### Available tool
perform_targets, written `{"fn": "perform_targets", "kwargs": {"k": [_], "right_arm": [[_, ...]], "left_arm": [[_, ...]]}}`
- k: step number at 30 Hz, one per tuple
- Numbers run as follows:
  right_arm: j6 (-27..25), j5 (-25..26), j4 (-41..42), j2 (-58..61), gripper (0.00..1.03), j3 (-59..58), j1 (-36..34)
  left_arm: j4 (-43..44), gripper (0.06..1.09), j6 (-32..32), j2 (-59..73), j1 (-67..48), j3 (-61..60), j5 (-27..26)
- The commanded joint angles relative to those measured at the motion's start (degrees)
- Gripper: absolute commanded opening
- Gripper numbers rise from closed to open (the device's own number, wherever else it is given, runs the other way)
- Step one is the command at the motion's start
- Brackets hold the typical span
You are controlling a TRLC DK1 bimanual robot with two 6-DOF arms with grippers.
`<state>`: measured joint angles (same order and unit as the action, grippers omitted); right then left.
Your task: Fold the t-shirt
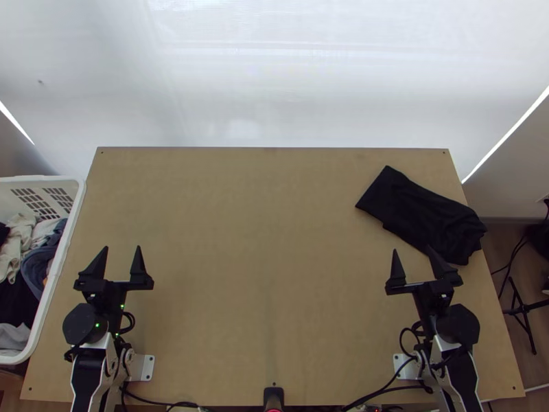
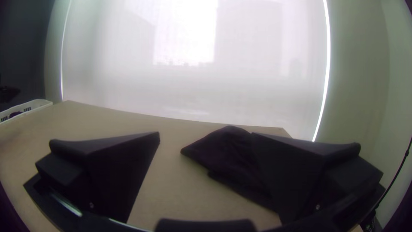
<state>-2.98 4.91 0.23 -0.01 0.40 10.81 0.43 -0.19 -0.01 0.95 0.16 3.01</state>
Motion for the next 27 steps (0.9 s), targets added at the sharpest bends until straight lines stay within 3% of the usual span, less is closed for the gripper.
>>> {"fn": "perform_targets", "kwargs": {"k": [1,27], "right_arm": [[0.0,0.0,0.0,0.0,0.98,-0.1,0.0],[0.0,0.0,0.0,0.0,0.98,0.0,0.0]], "left_arm": [[0.0,1.04,-0.1,0.0,0.0,0.0,0.0],[-0.1,1.04,-0.1,-0.1,-7.2,0.0,-0.4]]}}
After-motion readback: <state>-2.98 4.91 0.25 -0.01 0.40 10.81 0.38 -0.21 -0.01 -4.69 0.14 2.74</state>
